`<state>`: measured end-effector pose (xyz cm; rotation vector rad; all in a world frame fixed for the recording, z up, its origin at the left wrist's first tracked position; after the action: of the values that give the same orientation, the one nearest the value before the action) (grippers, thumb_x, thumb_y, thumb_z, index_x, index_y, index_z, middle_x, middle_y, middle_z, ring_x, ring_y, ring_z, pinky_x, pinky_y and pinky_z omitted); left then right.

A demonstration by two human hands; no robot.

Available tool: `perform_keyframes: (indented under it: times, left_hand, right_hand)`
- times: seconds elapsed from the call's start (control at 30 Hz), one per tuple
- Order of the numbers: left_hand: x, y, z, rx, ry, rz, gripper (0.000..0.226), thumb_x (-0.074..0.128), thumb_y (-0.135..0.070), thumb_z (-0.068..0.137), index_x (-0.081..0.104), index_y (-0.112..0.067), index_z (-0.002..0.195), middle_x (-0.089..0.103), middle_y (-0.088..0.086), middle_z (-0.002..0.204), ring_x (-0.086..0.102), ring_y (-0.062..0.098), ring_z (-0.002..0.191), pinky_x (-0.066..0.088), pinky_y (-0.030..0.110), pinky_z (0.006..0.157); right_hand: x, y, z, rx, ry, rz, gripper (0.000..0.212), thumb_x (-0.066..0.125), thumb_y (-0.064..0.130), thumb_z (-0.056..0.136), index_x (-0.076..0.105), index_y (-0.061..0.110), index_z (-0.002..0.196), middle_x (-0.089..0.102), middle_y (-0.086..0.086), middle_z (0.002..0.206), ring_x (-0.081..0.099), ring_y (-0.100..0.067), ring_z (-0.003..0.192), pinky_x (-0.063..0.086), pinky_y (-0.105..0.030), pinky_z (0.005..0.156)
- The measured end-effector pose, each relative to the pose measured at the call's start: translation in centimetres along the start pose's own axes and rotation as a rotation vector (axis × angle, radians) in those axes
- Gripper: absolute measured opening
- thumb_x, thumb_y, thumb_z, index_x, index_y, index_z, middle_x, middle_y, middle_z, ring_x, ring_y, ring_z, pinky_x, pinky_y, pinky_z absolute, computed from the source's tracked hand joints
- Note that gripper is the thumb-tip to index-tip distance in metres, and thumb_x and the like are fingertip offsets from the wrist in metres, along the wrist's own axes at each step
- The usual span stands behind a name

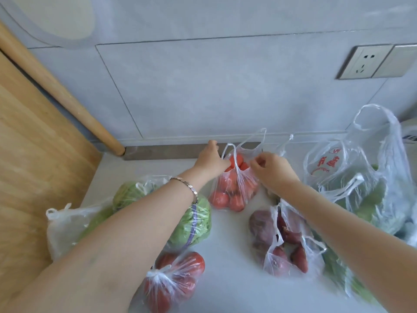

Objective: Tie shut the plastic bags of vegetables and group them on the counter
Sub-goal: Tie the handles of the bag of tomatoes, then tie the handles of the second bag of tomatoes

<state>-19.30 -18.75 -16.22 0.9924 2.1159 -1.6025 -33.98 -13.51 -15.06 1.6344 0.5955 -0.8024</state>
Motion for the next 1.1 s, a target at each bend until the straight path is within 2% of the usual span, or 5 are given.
perform_keyframes:
  times: [0.27,0.37,0.47,0.7,1.1]
  left_hand:
    - [-0.3,-2.3,0.6,0.301,-0.134,0.420,0.015,0.050,-0.012,0.081,0.058,-0.023,0.086,0.061,-0.004,0.082,0.054,0.020,0.080,0.035,0.025,0.063]
    - [-1.0,-2.0,0.0,0.478,-0.224,0.640,0.021,0.047,-0.020,0.089,0.056,-0.024,0.107,0.068,-0.001,0.088,0.063,0.023,0.087,0.040,0.029,0.066]
    - [-1.9,-1.0,-0.2,0.461,-0.353,0.434,0.021,0.054,-0.029,0.089,0.055,-0.019,0.107,0.065,-0.002,0.088,0.061,0.022,0.082,0.043,0.030,0.067]
    - [-1.0,2.1,1.0,0.105,-0.387,-0.157,0.038,0.064,-0.035,0.083,0.051,-0.013,0.055,0.065,0.006,0.059,0.060,0.022,0.058,0.052,0.024,0.066]
    - [-0.7,1.4,0.1,-0.015,0.013,-0.652,0.026,0.051,-0.005,0.092,0.058,-0.006,0.117,0.063,-0.001,0.102,0.049,0.003,0.036,0.048,0.016,0.044]
  right_hand:
    - [-0.6,-1.2,6.7,0.137,0.031,-0.015,0.083,0.060,0.025,0.082,0.008,0.006,0.144,0.014,-0.012,0.146,0.036,-0.030,0.128,0.034,-0.040,0.107]
    - [-0.3,-0.9,9.3,0.121,0.046,0.029,0.019,0.054,0.020,0.086,0.056,0.006,0.100,0.056,-0.006,0.107,0.053,-0.027,0.094,0.045,-0.023,0.079]
    - [-0.1,-0.4,9.6,0.162,0.036,0.248,0.033,0.045,0.017,0.085,0.042,0.008,0.054,0.045,-0.007,0.049,0.034,-0.016,0.049,0.024,-0.015,0.036]
    - [-0.4,0.6,5.7,0.123,0.040,0.349,0.041,0.048,0.016,0.083,0.023,0.017,0.051,0.026,0.000,0.050,0.023,-0.014,0.048,0.020,-0.024,0.043]
    - [0.1,-0.7,1.7,0.236,0.287,0.794,0.032,0.036,-0.003,0.093,0.063,0.009,0.081,0.055,-0.002,0.065,0.052,-0.011,0.048,0.051,-0.018,0.050]
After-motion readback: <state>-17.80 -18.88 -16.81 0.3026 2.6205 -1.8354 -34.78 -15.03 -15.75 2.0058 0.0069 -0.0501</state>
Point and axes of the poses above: each hand's wrist, its own z-axis towards the middle knuckle, its own x-axis out of the palm, y = z × x, the point moved 3 cm from there along z, towards the middle knuckle
